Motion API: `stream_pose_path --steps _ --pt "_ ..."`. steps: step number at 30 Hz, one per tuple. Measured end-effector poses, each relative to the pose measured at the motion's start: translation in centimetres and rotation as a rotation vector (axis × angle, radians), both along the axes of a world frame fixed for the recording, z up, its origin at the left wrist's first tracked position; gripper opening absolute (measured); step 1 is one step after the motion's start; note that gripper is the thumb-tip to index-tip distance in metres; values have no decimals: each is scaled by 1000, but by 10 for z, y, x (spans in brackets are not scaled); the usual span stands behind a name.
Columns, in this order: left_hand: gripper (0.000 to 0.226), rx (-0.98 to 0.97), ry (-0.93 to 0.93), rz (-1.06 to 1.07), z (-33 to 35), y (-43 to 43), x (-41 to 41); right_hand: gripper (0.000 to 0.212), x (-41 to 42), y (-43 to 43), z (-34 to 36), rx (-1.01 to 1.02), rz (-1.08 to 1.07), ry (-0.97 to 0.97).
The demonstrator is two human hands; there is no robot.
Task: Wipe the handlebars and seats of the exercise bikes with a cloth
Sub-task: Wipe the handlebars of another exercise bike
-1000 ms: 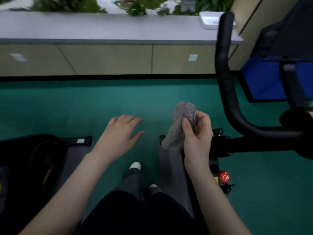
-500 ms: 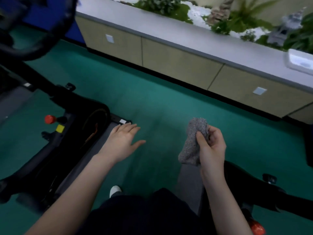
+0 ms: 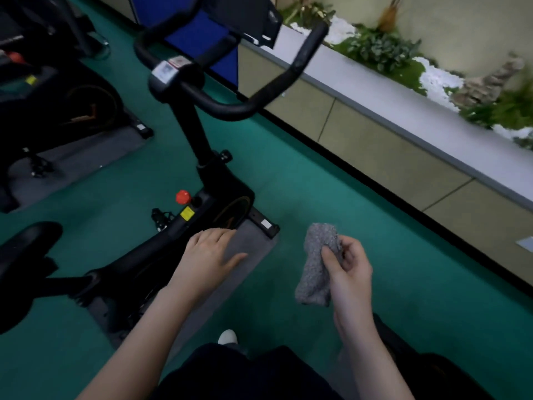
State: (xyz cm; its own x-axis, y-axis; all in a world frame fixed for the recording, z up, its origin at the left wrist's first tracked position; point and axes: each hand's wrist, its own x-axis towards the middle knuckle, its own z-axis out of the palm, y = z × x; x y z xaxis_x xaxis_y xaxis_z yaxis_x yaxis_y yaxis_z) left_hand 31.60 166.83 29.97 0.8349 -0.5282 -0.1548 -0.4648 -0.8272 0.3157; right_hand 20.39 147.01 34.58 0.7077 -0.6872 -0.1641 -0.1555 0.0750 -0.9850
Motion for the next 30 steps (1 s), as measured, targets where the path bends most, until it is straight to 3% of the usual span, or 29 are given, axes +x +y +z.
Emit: stream_pose_path --steps 11,22,30 --pt "60 -28 28 175 -8 69 42 18 63 54 0 -25 156 59" --pt "60 -63 46 350 -8 58 85 14 137 29 -7 -53 325 37" --pt "54 -144 -55 395 9 30 123 15 193 11 3 -147 394 -2"
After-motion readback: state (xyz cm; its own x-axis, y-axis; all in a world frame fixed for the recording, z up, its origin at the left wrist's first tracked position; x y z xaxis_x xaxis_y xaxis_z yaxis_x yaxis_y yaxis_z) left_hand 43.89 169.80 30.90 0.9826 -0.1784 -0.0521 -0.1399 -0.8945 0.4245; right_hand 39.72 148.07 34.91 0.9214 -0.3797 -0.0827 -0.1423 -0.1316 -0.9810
